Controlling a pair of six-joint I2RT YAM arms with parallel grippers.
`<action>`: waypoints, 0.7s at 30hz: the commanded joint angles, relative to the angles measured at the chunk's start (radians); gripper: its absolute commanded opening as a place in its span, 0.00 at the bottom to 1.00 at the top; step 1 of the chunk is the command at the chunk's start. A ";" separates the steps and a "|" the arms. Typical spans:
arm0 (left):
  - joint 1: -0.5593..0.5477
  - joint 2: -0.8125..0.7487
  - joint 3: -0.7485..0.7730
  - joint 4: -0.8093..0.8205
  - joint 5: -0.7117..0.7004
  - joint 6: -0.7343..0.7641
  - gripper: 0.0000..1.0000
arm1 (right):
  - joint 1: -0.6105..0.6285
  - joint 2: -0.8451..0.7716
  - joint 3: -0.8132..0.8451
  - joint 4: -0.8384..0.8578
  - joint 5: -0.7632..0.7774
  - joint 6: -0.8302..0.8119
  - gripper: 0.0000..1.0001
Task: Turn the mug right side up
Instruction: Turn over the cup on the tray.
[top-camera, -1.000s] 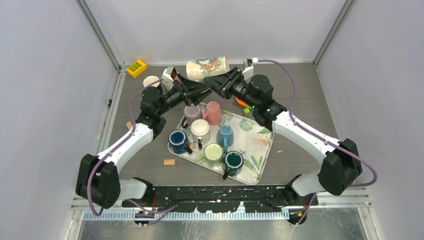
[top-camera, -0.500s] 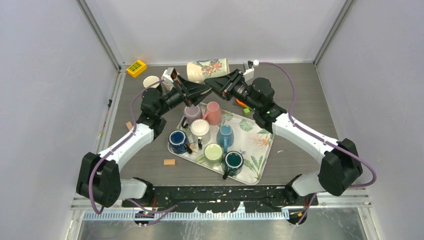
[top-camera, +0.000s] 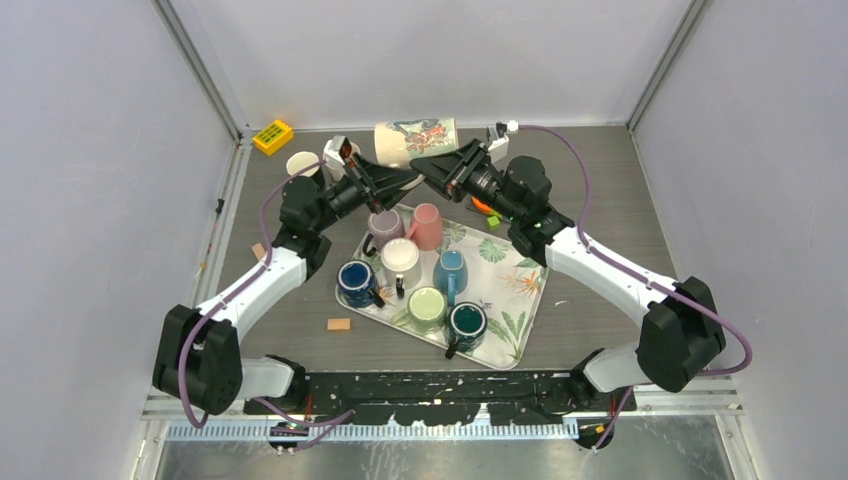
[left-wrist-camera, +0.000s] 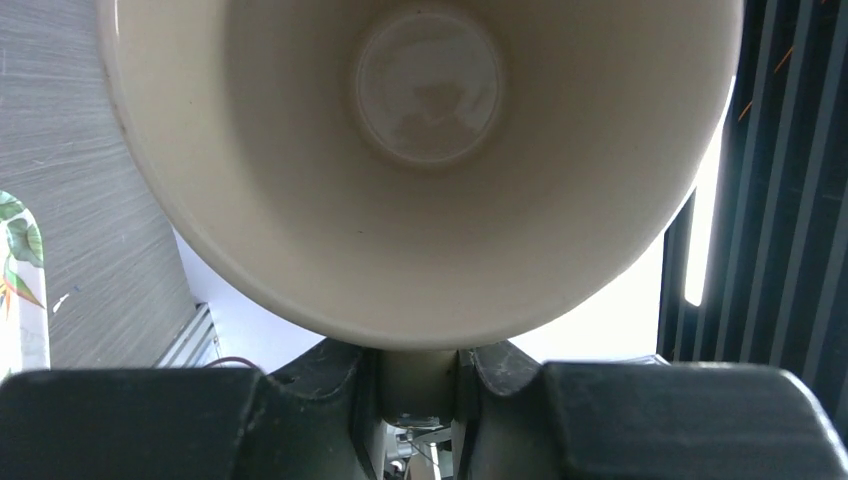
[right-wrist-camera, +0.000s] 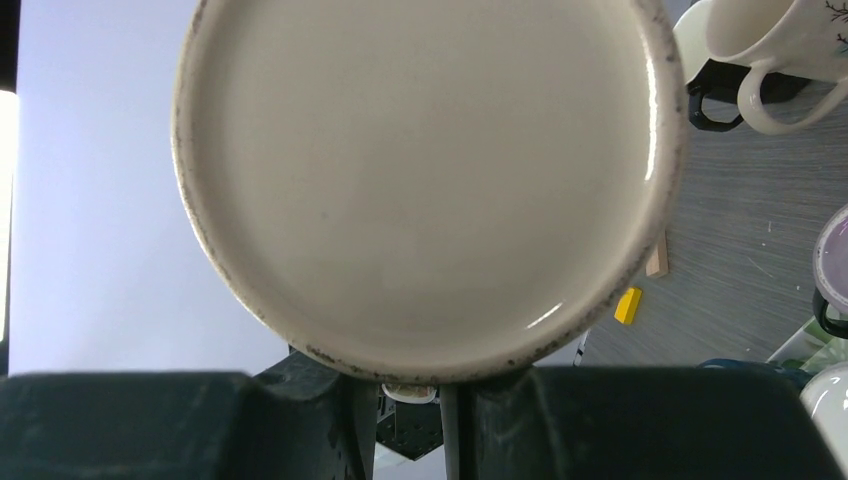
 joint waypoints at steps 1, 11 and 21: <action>0.013 -0.010 0.038 0.039 0.006 0.036 0.01 | 0.005 -0.049 0.040 0.173 -0.056 0.008 0.01; 0.019 -0.077 0.120 -0.207 0.021 0.230 0.00 | 0.005 -0.022 0.047 0.108 -0.067 -0.019 0.29; 0.086 -0.175 0.271 -0.681 -0.106 0.577 0.00 | 0.005 -0.050 0.068 -0.151 -0.002 -0.162 0.76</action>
